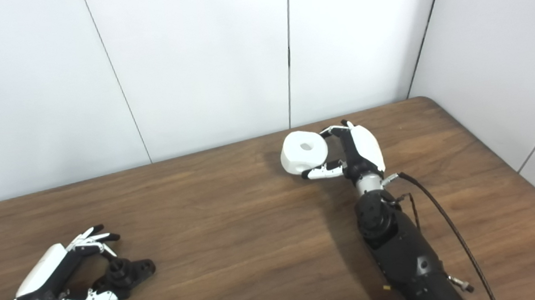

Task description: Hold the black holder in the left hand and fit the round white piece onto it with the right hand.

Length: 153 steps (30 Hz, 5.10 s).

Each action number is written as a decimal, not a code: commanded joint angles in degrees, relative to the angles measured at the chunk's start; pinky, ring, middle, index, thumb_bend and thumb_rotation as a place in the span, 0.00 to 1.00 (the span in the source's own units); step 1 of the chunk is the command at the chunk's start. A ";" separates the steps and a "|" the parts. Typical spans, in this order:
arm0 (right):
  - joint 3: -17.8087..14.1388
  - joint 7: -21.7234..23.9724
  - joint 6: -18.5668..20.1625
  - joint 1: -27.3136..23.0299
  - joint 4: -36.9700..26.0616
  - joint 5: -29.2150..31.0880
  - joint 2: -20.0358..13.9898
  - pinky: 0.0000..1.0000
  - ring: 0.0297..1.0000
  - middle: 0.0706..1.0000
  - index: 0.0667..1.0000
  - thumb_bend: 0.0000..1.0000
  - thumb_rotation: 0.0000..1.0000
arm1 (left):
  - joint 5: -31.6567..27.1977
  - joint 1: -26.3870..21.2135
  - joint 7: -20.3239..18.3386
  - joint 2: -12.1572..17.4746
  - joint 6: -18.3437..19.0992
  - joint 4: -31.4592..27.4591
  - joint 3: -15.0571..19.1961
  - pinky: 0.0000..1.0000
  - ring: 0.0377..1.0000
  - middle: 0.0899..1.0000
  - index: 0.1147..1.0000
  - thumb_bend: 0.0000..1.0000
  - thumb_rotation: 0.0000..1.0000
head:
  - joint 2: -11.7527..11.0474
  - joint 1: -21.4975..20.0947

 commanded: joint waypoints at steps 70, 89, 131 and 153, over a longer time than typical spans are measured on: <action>17.98 30.33 2.13 -8.39 -21.36 -1.83 10.11 1.00 0.96 0.76 0.44 0.53 0.15 | 7.22 -2.57 4.40 -6.35 5.29 -1.87 -12.11 1.00 1.00 0.85 0.42 0.52 0.05 | 3.94 22.70; 18.90 31.41 1.58 -6.59 -20.30 -3.14 8.55 1.00 0.96 0.76 0.44 0.53 0.14 | 6.54 -2.00 2.53 -6.44 7.12 -5.82 -11.96 1.00 1.00 0.86 0.42 0.52 0.05 | 5.40 23.94; 18.34 36.23 3.80 -3.23 -24.46 -2.80 4.29 1.00 0.94 0.75 0.44 0.53 0.14 | 6.80 -1.69 0.49 -7.01 9.45 -10.18 -10.17 1.00 1.00 0.85 0.42 0.52 0.05 | 8.94 24.04; 19.79 38.79 2.64 -6.25 -24.10 -6.09 2.23 1.00 0.93 0.73 0.44 0.53 0.14 | 7.32 -1.60 -1.27 -8.00 11.57 -12.35 -10.66 1.00 1.00 0.85 0.42 0.52 0.05 | 10.18 24.22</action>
